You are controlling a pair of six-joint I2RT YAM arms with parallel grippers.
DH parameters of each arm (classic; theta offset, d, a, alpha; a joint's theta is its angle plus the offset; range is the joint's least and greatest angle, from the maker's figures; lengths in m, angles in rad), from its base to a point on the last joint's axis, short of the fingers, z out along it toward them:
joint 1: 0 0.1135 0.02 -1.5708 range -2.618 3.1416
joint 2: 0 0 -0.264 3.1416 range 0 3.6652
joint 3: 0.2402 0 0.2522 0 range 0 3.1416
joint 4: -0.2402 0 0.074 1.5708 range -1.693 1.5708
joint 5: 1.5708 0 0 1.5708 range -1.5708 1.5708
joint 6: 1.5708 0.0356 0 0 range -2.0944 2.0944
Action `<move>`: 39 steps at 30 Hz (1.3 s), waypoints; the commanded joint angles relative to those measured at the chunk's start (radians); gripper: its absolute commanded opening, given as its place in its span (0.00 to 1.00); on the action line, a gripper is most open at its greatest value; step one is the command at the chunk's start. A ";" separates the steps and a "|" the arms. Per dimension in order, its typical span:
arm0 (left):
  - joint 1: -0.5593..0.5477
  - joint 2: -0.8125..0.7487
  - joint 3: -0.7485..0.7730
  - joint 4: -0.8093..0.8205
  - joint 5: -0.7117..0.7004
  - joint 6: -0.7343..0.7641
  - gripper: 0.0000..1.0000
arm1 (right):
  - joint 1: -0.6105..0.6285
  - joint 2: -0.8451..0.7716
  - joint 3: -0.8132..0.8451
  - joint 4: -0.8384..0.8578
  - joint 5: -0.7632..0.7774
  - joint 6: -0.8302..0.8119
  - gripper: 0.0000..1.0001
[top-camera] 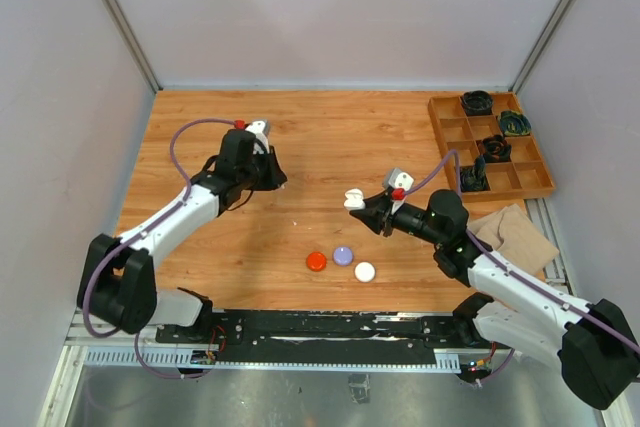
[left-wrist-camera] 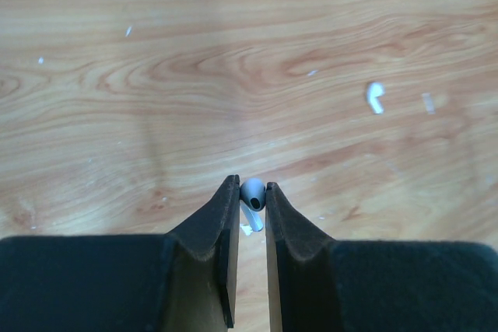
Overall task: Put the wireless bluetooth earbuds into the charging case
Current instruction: Place the earbud in the charging case.
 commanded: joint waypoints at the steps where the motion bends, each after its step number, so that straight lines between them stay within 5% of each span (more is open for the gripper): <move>1: 0.003 -0.130 -0.078 0.172 0.128 -0.020 0.11 | 0.011 0.006 0.056 0.045 0.001 0.009 0.12; 19: -0.150 -0.520 -0.309 0.569 0.261 0.009 0.12 | 0.114 0.077 0.081 0.202 0.050 -0.031 0.12; 39: -0.317 -0.530 -0.362 0.847 0.249 0.013 0.12 | 0.152 0.093 0.080 0.397 0.030 0.079 0.11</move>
